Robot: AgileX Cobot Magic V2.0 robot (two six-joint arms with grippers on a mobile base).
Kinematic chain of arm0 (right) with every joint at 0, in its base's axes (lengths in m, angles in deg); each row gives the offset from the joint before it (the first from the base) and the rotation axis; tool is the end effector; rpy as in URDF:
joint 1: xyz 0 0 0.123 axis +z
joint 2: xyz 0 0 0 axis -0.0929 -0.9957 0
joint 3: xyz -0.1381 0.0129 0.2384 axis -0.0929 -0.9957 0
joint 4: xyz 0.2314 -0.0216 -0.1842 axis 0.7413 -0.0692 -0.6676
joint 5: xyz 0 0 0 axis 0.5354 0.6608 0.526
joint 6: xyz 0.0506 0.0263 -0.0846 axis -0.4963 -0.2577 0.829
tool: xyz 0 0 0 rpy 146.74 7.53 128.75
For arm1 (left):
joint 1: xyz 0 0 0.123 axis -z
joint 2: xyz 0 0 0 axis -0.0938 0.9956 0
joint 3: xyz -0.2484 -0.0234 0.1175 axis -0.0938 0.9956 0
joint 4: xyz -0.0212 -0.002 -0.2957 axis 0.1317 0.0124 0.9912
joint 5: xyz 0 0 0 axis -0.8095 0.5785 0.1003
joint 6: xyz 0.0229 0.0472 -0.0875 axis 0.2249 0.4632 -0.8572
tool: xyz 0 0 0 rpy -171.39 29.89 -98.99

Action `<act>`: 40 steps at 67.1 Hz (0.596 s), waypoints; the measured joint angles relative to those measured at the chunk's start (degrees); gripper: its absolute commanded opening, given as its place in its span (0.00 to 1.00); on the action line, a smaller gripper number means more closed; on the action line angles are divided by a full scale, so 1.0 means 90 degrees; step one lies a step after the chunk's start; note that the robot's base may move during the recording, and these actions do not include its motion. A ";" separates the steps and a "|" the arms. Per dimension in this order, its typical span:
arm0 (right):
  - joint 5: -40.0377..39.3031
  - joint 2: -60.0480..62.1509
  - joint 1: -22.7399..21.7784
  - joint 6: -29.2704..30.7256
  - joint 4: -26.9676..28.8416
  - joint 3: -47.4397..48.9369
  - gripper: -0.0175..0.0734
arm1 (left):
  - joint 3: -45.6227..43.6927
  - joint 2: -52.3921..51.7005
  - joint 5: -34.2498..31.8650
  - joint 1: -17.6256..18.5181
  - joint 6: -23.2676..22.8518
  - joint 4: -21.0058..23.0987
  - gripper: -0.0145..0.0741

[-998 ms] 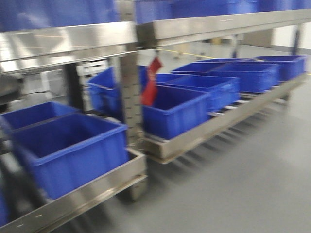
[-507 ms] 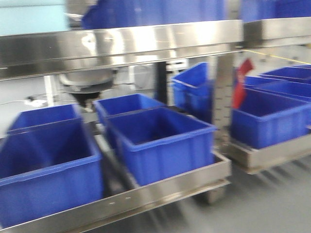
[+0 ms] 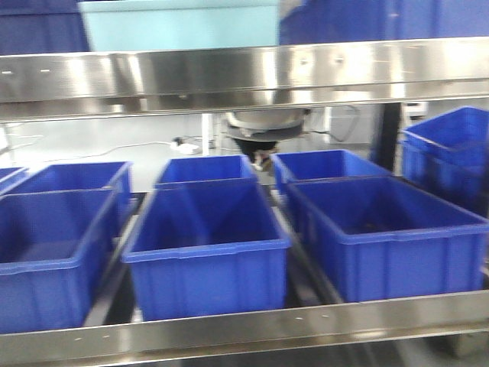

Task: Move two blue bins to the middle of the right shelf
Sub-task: 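Turn and drive up to the shelf of blue bins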

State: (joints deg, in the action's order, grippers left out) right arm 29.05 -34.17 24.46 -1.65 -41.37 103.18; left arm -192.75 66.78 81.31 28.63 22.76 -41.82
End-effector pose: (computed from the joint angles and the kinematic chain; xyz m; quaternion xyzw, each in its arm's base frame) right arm 0.3431 0.1245 0.5025 -0.0808 0.8498 0.1521 0.4983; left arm 0.3256 -0.1503 0.5249 0.1321 0.7936 -0.1974 0.5601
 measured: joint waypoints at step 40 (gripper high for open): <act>0.0000 0.0000 0.0000 0.0000 0.0000 0.0000 0.02 | 0.0000 0.0000 0.0000 0.0000 0.0000 0.0000 0.04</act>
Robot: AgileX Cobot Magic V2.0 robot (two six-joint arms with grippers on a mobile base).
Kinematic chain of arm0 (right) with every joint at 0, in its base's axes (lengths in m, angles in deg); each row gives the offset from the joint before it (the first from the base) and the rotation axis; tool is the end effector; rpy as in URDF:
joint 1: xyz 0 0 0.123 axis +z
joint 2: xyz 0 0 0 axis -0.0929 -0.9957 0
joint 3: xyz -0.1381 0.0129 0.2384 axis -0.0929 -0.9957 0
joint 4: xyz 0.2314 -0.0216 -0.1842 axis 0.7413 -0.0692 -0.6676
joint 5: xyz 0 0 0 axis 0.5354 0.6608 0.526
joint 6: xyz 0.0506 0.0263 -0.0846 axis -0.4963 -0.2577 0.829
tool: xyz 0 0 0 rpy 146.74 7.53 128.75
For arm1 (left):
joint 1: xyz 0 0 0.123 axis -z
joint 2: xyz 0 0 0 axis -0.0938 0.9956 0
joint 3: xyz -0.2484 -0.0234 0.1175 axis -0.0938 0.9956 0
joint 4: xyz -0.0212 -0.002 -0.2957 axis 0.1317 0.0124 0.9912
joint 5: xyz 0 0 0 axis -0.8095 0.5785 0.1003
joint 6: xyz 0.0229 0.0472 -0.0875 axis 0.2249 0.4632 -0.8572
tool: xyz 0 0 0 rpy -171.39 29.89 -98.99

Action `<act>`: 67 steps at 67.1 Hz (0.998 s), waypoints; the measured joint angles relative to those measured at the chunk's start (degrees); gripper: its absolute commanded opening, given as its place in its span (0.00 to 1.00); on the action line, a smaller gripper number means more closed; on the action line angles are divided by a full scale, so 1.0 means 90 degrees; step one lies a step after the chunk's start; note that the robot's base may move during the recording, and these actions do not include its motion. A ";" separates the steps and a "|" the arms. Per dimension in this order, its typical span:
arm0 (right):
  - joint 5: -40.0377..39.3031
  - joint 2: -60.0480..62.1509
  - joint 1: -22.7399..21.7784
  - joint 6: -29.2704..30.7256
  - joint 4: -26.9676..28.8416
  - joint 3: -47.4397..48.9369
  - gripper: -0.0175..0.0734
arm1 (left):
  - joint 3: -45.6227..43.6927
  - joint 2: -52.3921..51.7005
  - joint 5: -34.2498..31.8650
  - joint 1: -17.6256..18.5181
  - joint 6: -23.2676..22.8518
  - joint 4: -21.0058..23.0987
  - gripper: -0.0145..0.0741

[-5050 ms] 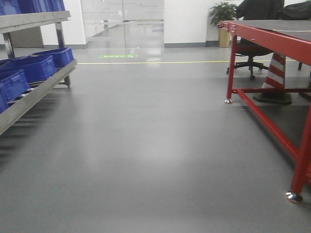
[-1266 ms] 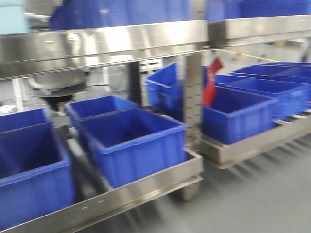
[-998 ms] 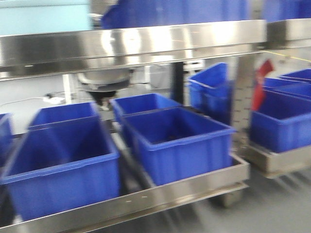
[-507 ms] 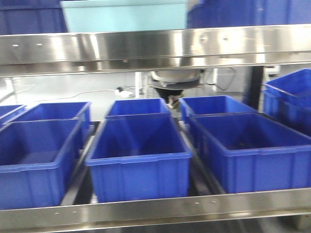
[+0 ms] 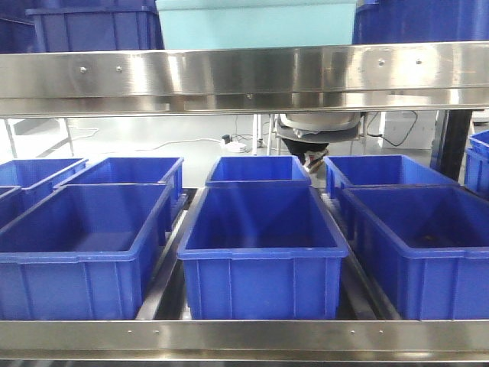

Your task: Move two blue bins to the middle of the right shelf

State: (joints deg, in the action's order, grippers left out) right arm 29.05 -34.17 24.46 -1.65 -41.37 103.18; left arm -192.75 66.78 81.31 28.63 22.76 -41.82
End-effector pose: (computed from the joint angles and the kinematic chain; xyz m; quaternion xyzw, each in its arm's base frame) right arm 0.3431 0.1245 0.5025 -0.0808 0.8498 0.1521 0.4983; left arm 0.3256 -0.1503 0.5249 0.1321 0.7936 -0.1974 0.5601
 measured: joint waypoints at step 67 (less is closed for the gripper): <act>0.0000 0.0000 0.0000 0.0000 0.0000 0.0000 0.02 | 0.0000 0.0000 0.0000 0.0000 0.0000 0.0000 0.04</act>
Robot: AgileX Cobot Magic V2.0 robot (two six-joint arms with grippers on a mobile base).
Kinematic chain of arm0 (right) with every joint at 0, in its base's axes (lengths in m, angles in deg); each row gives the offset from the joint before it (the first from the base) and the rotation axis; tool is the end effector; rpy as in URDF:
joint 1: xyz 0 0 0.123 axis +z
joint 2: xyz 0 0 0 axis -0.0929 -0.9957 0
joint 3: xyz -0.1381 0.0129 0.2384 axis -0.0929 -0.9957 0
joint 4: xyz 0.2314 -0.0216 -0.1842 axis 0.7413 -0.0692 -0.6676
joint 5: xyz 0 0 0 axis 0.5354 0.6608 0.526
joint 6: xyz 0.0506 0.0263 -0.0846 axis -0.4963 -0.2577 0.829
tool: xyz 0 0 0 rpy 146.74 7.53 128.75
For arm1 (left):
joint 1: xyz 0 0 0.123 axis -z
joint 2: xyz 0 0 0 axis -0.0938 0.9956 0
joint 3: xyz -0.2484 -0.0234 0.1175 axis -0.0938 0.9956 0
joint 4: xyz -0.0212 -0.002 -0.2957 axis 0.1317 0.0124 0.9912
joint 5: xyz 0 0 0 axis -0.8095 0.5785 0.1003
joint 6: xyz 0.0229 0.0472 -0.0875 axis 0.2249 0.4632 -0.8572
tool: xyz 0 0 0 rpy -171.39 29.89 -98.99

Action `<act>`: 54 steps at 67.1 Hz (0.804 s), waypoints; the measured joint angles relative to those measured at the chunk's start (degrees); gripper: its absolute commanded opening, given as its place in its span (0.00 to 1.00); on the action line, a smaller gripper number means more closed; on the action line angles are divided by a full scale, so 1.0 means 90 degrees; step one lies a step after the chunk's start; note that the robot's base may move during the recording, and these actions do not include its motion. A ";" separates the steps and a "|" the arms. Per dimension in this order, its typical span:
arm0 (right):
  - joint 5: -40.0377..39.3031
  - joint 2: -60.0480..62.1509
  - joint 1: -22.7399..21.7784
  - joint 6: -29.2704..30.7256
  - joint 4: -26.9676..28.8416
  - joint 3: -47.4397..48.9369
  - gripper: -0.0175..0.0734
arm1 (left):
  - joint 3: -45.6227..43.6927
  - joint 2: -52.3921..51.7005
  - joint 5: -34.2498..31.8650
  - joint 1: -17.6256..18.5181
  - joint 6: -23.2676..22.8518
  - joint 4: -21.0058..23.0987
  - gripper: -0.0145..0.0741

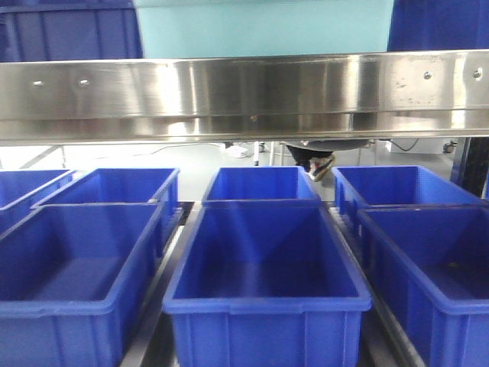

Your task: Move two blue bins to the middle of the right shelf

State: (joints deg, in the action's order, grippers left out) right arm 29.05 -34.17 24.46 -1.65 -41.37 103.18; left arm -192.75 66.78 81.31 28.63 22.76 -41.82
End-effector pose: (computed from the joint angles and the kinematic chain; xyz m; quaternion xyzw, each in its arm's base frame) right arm 0.3431 0.1245 0.5025 -0.0808 0.8498 0.1521 0.4983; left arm 0.3256 -0.1503 0.5249 0.1321 0.7936 -0.1974 0.5601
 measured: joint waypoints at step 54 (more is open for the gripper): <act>0.0000 0.0000 0.0000 0.0000 0.0000 0.0000 0.02 | 0.0000 0.0000 0.0000 0.0000 0.0000 0.0000 0.04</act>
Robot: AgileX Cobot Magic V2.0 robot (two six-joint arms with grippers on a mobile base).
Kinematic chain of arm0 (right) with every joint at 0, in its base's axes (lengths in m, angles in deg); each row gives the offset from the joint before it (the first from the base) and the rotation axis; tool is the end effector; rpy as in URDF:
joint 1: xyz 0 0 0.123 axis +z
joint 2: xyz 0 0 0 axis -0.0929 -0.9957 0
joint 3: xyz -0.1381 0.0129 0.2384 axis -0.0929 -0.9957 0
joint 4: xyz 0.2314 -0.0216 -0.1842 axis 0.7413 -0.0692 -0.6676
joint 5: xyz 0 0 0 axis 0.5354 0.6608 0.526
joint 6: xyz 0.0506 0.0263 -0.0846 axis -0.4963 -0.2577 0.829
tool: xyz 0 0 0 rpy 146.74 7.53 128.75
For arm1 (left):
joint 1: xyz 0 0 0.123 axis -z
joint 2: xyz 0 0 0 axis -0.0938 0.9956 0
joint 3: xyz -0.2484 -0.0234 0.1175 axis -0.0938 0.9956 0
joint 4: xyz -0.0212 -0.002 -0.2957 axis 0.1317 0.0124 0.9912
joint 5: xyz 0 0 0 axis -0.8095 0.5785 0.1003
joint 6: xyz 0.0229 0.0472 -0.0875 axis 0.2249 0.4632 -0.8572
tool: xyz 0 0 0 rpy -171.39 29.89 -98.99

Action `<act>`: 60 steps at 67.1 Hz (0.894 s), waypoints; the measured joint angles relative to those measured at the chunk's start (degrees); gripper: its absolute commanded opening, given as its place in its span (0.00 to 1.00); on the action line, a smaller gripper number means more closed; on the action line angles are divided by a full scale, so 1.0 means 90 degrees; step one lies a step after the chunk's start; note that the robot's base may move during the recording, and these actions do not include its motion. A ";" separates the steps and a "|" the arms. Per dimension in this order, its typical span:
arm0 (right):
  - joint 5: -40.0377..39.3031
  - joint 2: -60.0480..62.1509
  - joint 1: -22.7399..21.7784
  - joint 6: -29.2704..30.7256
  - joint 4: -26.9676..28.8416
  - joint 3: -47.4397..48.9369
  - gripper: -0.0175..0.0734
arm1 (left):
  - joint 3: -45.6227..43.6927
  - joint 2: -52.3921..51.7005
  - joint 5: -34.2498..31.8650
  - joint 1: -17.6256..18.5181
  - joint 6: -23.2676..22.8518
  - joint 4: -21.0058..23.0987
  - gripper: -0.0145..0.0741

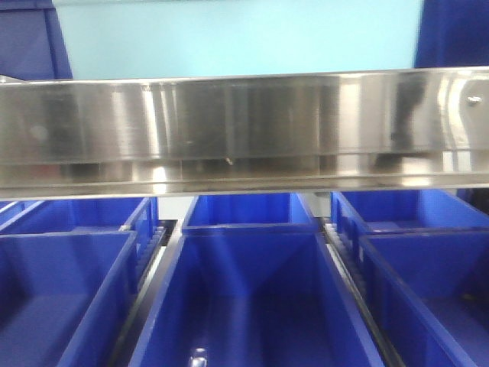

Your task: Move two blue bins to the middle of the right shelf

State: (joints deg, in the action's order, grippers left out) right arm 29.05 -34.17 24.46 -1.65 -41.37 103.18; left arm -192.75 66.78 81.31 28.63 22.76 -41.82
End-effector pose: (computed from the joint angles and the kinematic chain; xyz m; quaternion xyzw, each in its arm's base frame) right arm 0.3431 0.1245 0.5025 -0.0808 0.8498 0.1521 0.4983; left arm 0.3256 -0.1503 0.5249 0.1321 0.7936 -0.1974 0.5601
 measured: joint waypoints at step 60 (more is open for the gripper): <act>0.0000 -0.0003 0.0000 0.0000 0.0000 0.0000 0.02 | 0.0000 0.0000 0.0000 0.0000 0.0000 0.0000 0.04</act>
State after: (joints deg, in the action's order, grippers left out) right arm 29.05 -34.20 24.46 -1.65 -41.37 103.18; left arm -192.75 66.78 81.31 28.63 22.76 -41.82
